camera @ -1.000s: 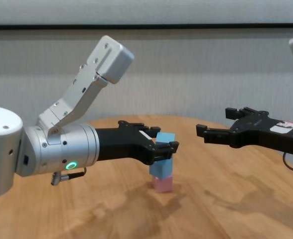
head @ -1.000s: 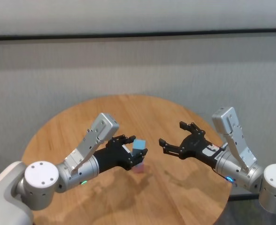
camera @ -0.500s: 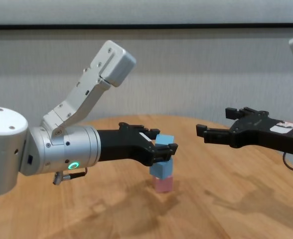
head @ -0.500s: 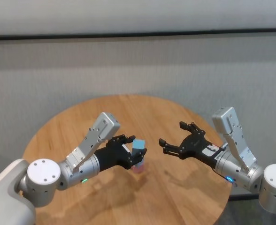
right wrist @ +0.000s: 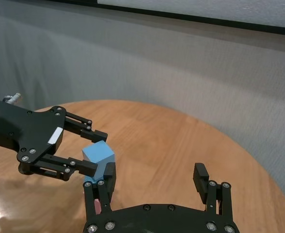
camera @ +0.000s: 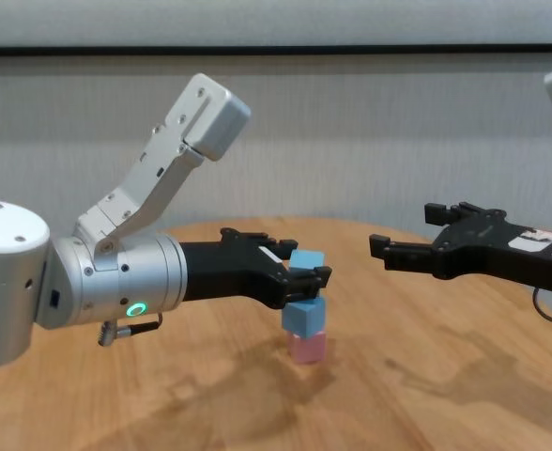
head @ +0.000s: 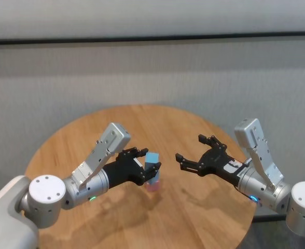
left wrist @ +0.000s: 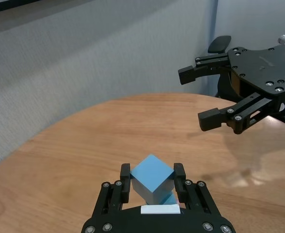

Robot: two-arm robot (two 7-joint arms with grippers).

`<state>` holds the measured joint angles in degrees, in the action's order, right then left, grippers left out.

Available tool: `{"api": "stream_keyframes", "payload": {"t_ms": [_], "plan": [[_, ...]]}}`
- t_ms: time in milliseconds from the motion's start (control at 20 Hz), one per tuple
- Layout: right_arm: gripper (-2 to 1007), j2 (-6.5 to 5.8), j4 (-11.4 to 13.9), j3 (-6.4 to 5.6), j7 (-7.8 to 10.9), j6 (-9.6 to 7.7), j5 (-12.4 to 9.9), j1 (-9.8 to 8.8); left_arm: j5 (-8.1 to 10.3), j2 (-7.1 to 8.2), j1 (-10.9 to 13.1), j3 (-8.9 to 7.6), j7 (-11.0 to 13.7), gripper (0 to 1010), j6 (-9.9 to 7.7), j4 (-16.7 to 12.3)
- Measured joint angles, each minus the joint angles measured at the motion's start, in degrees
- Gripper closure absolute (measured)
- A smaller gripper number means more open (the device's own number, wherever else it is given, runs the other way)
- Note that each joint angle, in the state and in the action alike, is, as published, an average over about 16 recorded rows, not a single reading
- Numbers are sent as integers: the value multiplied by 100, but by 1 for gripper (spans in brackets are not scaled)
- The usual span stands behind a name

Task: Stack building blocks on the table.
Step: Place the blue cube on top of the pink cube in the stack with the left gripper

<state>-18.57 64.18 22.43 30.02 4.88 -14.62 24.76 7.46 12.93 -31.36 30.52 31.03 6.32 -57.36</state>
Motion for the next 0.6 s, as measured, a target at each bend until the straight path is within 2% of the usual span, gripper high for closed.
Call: {"api": "stream_keyframes", "payload": {"t_ms": [600], "plan": [[0, 0, 0, 0, 0, 0, 0, 0, 8, 10, 44, -9, -15, 452, -43, -75]]}}
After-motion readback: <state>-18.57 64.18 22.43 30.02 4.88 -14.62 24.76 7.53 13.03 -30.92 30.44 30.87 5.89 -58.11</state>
